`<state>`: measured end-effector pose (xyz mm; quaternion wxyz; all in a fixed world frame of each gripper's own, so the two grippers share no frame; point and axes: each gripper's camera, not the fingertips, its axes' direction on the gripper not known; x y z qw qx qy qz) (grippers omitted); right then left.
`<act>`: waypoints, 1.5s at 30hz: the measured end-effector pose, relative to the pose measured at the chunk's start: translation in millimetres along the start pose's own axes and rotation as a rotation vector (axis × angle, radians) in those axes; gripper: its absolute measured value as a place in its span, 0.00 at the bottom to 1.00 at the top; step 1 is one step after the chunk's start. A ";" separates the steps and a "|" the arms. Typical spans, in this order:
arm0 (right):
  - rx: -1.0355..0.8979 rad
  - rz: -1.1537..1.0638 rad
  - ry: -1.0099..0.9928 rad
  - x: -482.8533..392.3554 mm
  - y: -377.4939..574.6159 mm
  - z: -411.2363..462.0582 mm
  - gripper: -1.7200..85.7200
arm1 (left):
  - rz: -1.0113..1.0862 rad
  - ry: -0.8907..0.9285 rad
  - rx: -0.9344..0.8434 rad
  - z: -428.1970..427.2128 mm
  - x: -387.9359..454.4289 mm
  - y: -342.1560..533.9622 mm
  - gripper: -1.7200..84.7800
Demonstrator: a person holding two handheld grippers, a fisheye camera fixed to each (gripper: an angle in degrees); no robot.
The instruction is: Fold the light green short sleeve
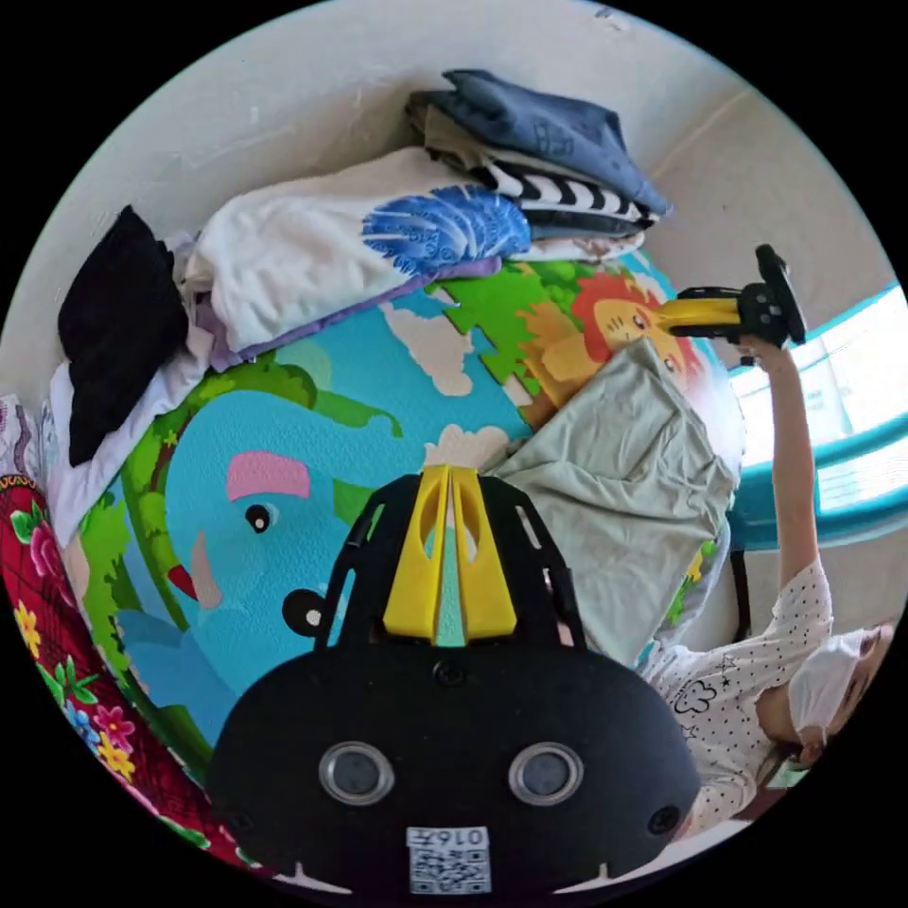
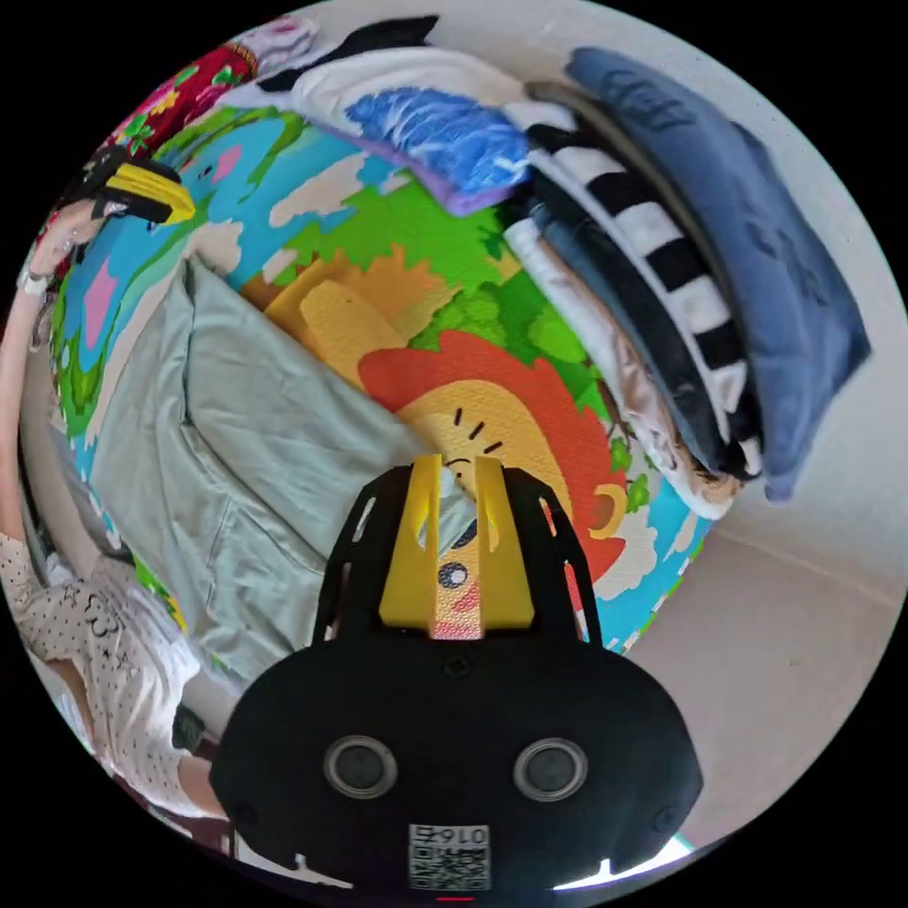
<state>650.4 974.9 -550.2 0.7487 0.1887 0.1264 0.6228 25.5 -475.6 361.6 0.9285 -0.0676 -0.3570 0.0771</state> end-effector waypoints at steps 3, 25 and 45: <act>0.296 0.127 0.035 -11.9 100.5 -4.4 0.07 | 0.090 0.094 0.024 6.9 34.9 52.1 0.01; 0.261 0.378 -0.447 -32.9 226.2 232.3 0.03 | 0.234 0.027 0.036 32.7 101.0 183.5 0.01; 0.338 0.130 -0.519 -103.1 209.3 242.4 0.10 | 0.285 -0.109 0.072 24.4 125.4 252.4 0.01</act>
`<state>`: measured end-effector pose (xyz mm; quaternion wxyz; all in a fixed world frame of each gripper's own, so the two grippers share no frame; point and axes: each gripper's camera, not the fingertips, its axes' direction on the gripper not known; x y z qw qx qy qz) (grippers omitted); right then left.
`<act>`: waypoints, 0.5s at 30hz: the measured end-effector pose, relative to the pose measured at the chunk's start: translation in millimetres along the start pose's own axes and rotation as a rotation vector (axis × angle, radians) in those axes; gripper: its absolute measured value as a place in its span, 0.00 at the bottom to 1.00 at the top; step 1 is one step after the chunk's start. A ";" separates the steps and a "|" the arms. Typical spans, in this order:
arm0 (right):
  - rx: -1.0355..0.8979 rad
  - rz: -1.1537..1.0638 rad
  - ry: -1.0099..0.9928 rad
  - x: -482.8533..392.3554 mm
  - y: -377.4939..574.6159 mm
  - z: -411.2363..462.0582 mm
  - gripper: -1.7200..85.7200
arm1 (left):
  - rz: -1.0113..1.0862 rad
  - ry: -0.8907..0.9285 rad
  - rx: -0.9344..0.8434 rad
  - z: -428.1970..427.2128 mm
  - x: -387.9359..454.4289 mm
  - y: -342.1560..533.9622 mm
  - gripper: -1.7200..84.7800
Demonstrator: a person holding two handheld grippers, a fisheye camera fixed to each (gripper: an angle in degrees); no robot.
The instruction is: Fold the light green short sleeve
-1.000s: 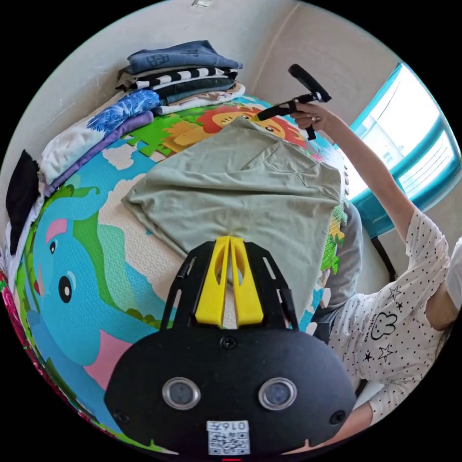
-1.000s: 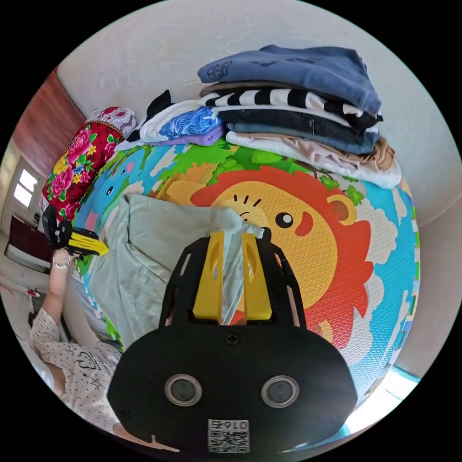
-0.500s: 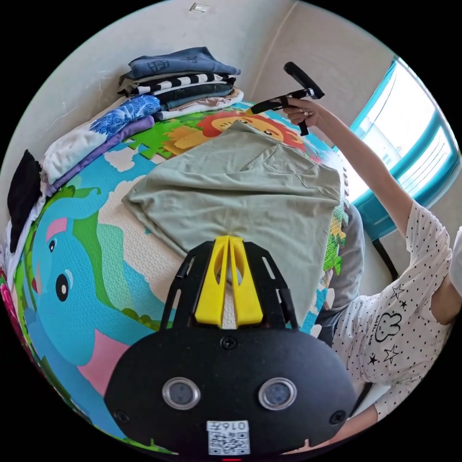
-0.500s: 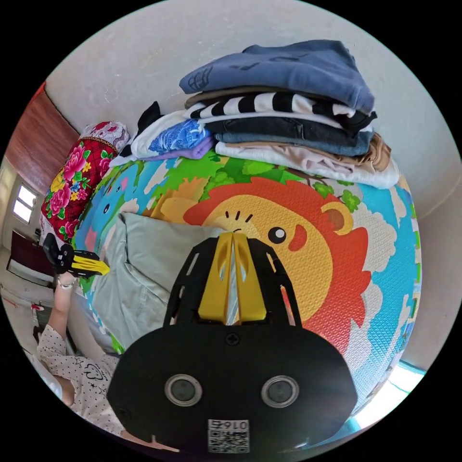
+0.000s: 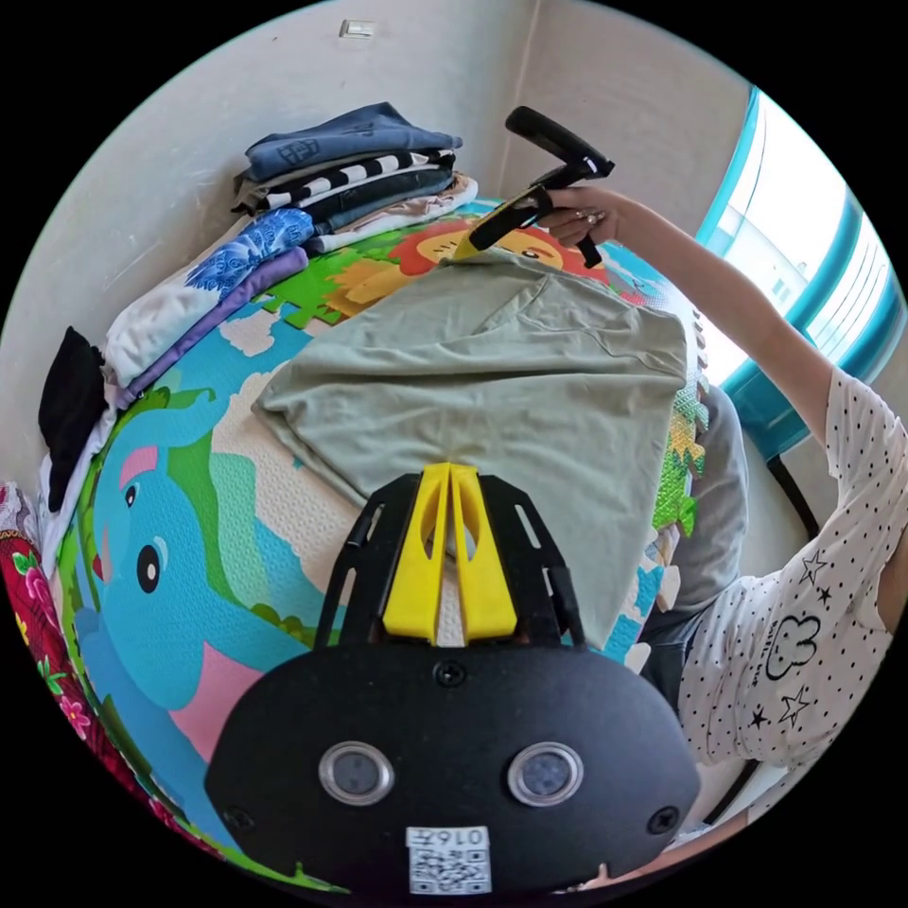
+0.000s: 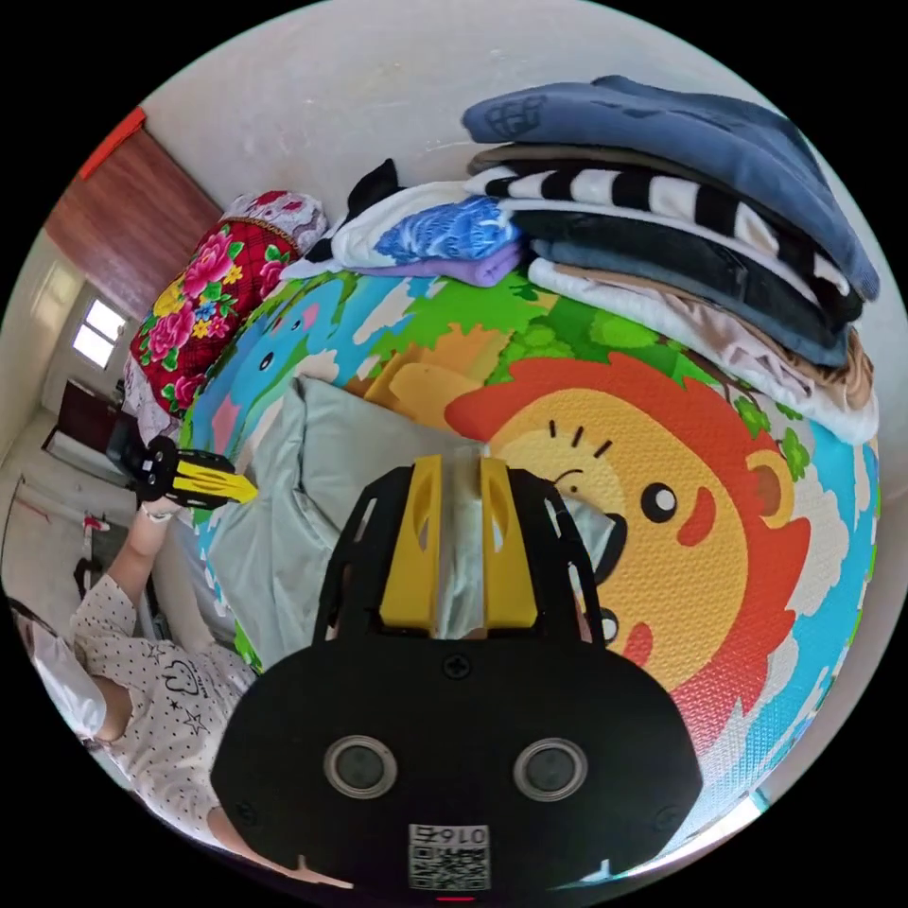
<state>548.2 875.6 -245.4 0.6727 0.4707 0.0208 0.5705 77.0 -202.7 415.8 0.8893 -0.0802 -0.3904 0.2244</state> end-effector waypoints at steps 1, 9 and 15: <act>-0.027 -0.061 -0.015 -15.1 -3.1 3.1 0.10 | -0.002 0.002 0.003 -0.3 0.1 1.8 0.01; 0.071 -0.022 0.107 -24.5 -4.5 -24.4 0.11 | -0.002 -0.005 0.012 -4.4 6.7 18.6 0.01; 0.031 0.156 0.119 6.5 5.1 -30.9 0.09 | -0.002 -0.004 0.013 -6.2 9.5 27.0 0.01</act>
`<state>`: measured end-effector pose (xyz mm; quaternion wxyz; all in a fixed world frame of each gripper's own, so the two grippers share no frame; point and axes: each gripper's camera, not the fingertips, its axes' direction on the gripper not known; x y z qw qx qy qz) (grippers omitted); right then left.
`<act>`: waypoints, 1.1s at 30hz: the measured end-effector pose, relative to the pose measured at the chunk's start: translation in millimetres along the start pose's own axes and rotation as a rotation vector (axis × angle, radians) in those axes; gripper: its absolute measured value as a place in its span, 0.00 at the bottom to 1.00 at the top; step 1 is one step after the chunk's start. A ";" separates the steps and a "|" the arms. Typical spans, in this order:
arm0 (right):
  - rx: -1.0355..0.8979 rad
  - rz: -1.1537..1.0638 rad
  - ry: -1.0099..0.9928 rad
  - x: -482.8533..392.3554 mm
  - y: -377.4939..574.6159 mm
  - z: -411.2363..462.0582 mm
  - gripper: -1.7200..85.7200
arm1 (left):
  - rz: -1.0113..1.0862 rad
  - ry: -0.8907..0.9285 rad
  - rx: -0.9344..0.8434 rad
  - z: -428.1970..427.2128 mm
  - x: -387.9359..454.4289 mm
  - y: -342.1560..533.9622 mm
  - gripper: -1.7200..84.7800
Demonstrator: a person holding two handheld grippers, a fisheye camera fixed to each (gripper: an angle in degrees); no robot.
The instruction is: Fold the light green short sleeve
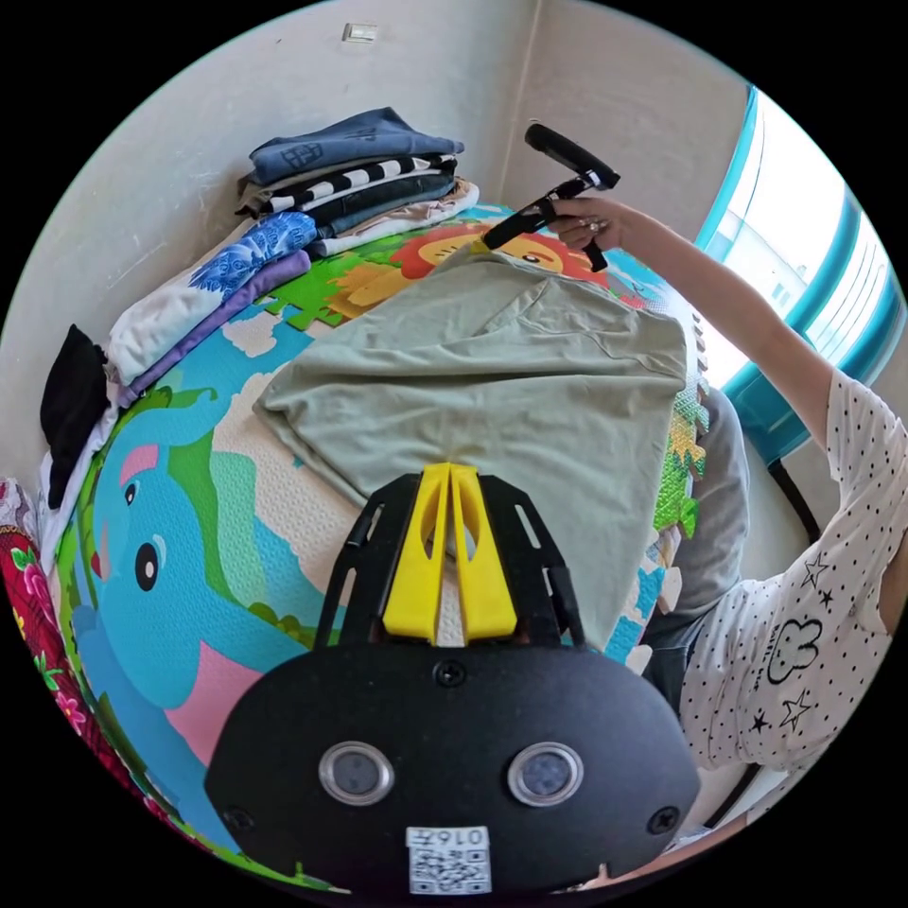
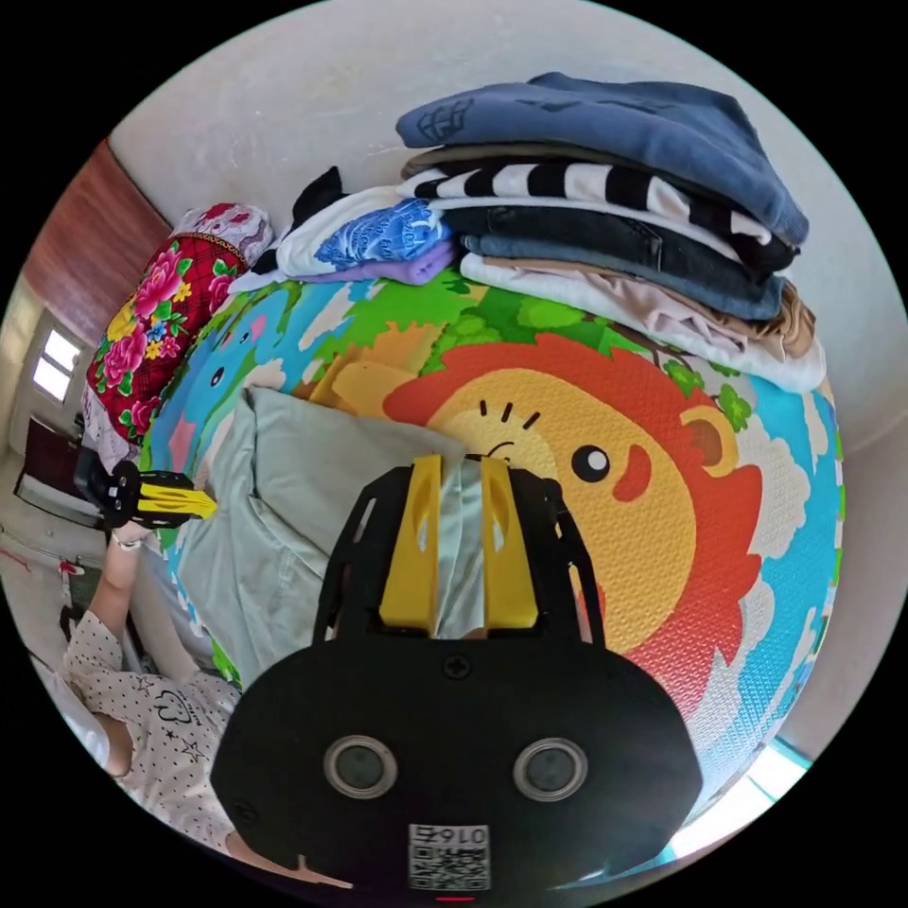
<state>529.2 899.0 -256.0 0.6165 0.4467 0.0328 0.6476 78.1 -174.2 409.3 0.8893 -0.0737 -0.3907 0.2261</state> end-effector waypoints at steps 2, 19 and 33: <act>0.011 -0.025 -0.048 -8.1 2.3 -4.0 0.06 | -0.001 0.003 -0.001 -0.4 0.3 2.0 0.01; -0.023 -0.367 0.136 -164.9 -8.6 -38.8 0.06 | -0.001 0.003 -0.002 -1.6 5.2 13.4 0.01; 0.073 -0.183 0.406 -141.0 -34.3 -114.5 0.02 | 0.001 -0.001 0.001 0.7 8.1 16.9 0.01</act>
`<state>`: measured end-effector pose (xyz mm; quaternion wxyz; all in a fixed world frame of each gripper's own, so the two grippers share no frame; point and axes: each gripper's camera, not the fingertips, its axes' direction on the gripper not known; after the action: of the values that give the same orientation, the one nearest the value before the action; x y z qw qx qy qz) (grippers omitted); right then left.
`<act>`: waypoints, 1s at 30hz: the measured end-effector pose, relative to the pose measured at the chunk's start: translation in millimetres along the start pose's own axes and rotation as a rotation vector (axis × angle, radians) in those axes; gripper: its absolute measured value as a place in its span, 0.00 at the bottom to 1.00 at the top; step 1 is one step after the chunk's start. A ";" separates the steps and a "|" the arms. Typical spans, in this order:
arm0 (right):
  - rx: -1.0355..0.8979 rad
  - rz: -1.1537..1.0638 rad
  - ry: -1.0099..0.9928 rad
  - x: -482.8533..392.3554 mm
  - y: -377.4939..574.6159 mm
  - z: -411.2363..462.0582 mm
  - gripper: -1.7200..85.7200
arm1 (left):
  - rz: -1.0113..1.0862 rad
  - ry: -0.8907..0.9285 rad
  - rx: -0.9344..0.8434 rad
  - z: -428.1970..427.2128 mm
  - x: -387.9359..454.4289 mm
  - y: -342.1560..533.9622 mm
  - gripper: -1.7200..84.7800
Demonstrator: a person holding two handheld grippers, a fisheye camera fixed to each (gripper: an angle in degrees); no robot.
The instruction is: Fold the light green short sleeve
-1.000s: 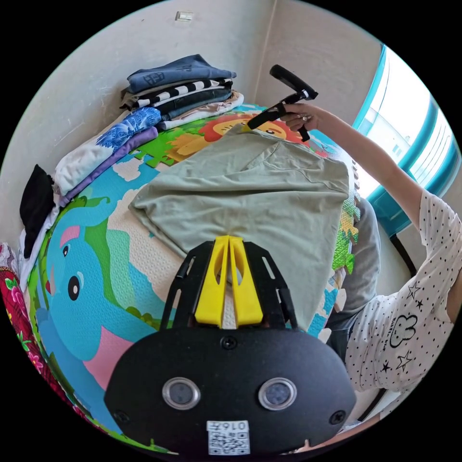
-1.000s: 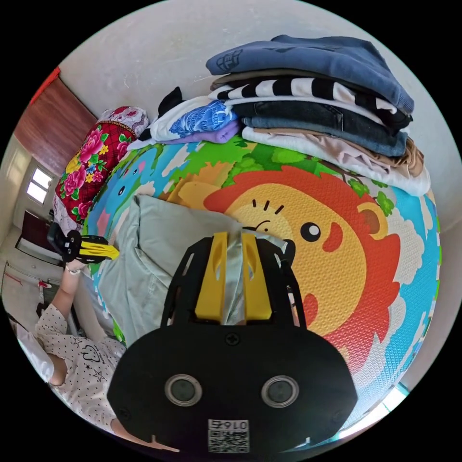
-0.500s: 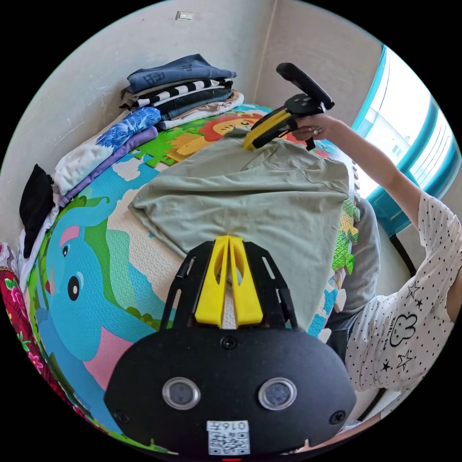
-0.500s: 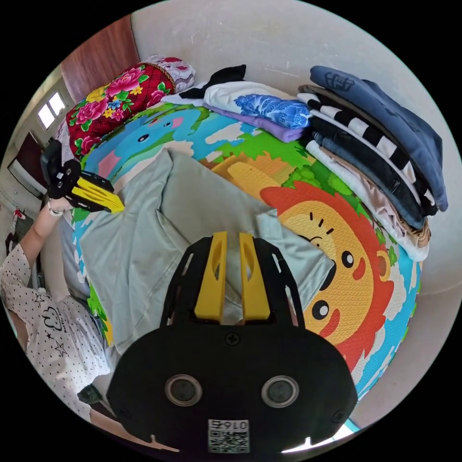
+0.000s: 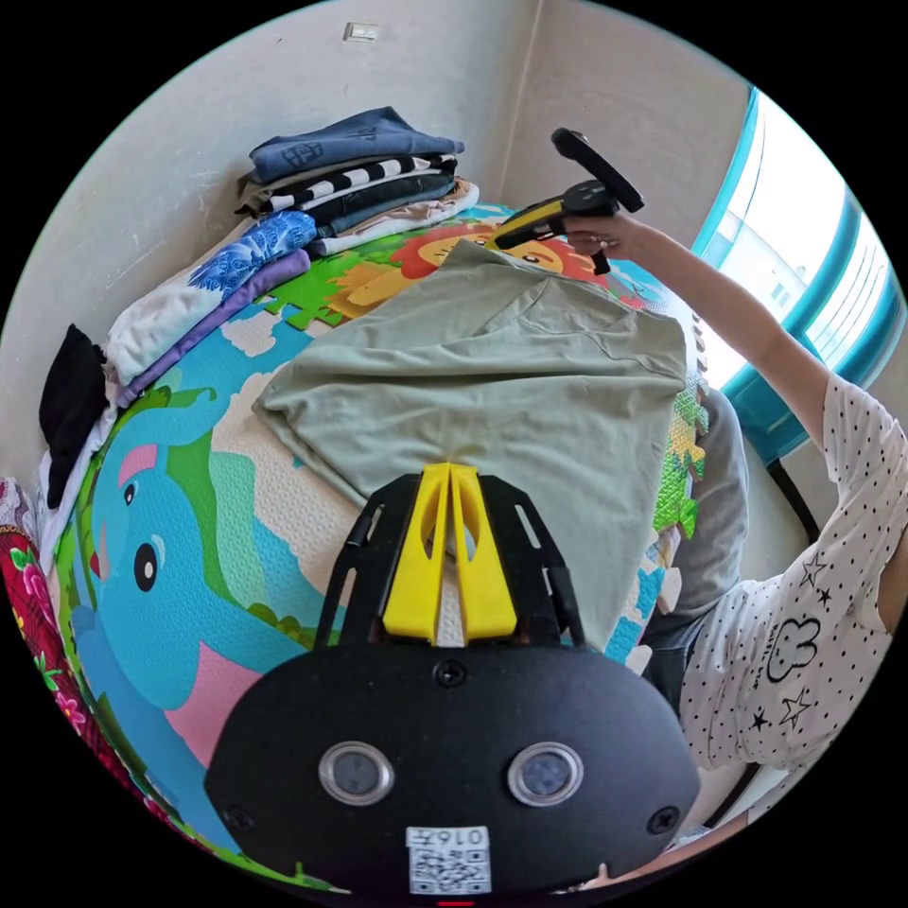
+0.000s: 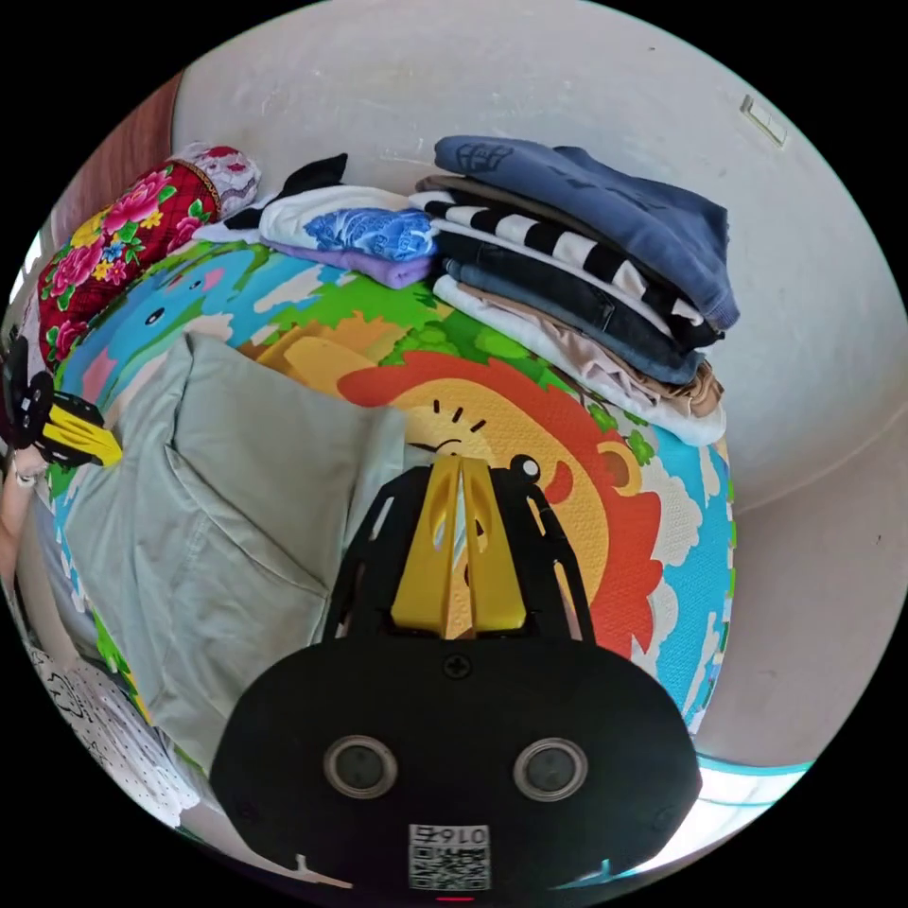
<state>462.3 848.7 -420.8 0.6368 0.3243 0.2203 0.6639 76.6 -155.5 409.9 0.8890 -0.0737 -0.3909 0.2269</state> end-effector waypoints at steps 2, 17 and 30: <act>0.008 -0.039 -0.036 -12.4 -5.8 -8.6 0.02 | -0.001 0.003 0.000 0.5 -0.3 0.1 0.01; 0.054 -0.342 0.106 -91.5 -40.2 -67.3 0.09 | 0.003 -0.006 0.002 6.9 4.3 0.3 0.01; 0.092 -0.267 -0.108 -57.9 -49.2 -90.8 0.10 | 0.002 -0.002 0.005 15.6 8.6 0.5 0.01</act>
<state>431.1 806.9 -527.1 0.7149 0.3562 0.2572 0.5439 70.1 -151.8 426.1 0.8885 -0.0714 -0.3912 0.2288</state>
